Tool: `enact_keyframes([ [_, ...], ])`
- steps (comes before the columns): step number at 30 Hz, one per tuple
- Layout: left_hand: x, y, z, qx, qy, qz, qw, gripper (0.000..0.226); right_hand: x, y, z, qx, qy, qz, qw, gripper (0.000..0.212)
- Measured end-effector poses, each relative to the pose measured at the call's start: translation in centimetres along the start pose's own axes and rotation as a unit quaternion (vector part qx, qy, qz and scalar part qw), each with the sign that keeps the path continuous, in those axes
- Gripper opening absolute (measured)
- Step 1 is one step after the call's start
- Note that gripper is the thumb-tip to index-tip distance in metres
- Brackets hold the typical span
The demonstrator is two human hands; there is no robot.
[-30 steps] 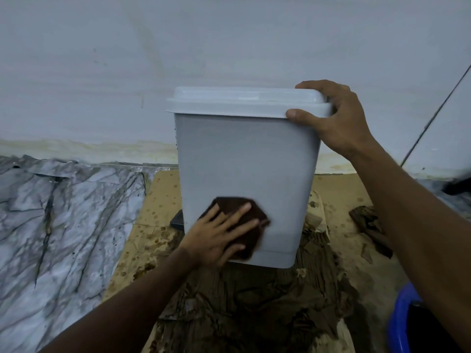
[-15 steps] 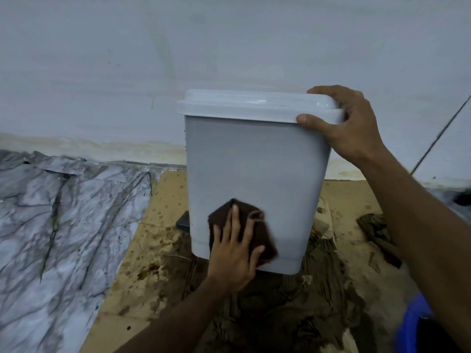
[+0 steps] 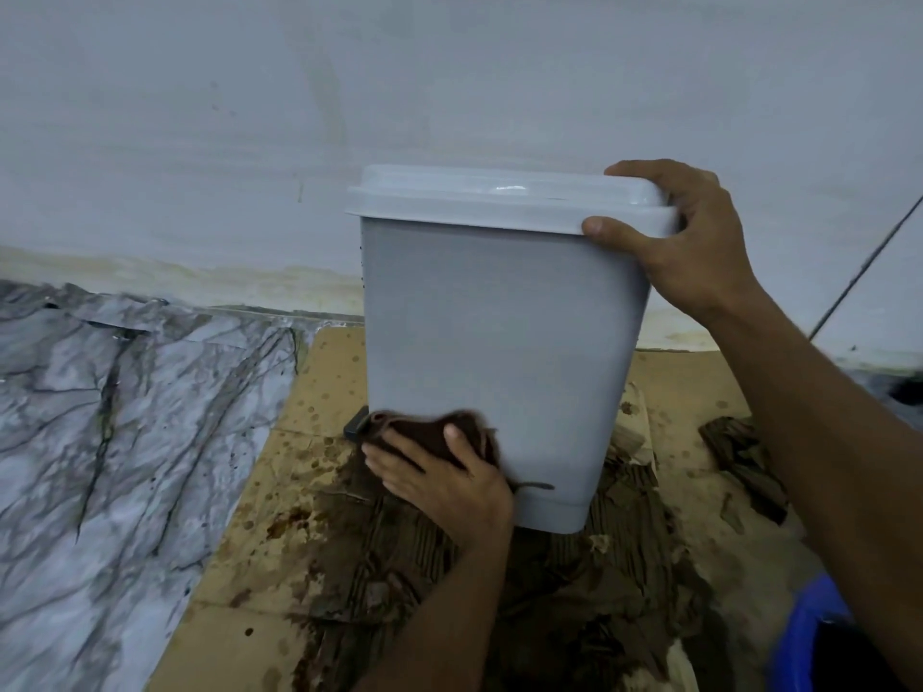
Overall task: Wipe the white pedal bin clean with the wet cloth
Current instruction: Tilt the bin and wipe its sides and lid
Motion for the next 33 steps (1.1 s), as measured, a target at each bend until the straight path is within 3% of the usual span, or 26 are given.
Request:
enact_keyframes([
  [2,-0.4,1.0,-0.3,0.011,0.028,0.057,0.998,0.093,-0.1,-0.1,0.2,-0.002,-0.003,-0.003,1.0,0.053],
  [4,-1.9,1.8,-0.6,0.017,0.017,0.022,0.999,0.091,-0.2,-0.1,0.2,-0.002,-0.004,-0.004,1.0,0.053],
  [7,-4.7,2.6,-1.0,0.037,-0.05,-0.188,0.98,0.077,-0.2,-0.1,0.1,-0.002,-0.007,-0.004,1.0,0.053],
  [11,-8.6,-0.7,-0.6,0.057,-0.116,-0.436,0.89,0.071,-0.2,0.0,0.3,0.0,-0.006,-0.003,1.0,0.053],
  [13,-8.8,-3.2,-0.2,0.014,-0.103,-0.417,0.903,0.069,0.0,0.0,0.3,-0.002,-0.004,0.0,1.0,0.052],
  [16,-5.3,-3.7,0.2,-0.049,-0.01,-0.159,0.986,0.07,0.1,0.0,0.0,-0.007,0.003,0.001,1.0,0.054],
  [18,-2.7,-1.3,0.0,-0.032,0.001,-0.055,0.998,0.075,0.1,-0.1,-0.1,-0.01,0.003,-0.001,1.0,0.054],
  [21,-1.4,1.3,-0.4,0.015,-0.059,-0.126,0.99,0.076,0.0,0.1,0.2,-0.01,-0.007,-0.006,1.0,0.052],
  [25,-7.2,-2.0,-0.4,-0.019,-0.069,-0.254,0.964,0.073,-0.1,0.1,0.4,-0.01,-0.013,-0.009,1.0,0.052],
  [29,-14.3,-4.5,-0.3,-0.052,-0.033,-0.256,0.965,0.07,0.0,0.0,0.3,-0.012,-0.006,-0.001,1.0,0.052],
  [33,-16.4,0.0,-1.8,0.017,-0.072,-0.396,0.915,0.068,0.2,0.1,0.5,-0.009,-0.004,-0.005,1.0,0.051],
])
Point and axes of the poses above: each hand's wrist, its own y-axis away from the middle knuckle, its own z-axis out of the back of the hand, x = y × z, the point moved 3 cm from there along -y, towards the middle knuckle, and after that the axes turned 7 degrees about z, right-handed, at the moved point
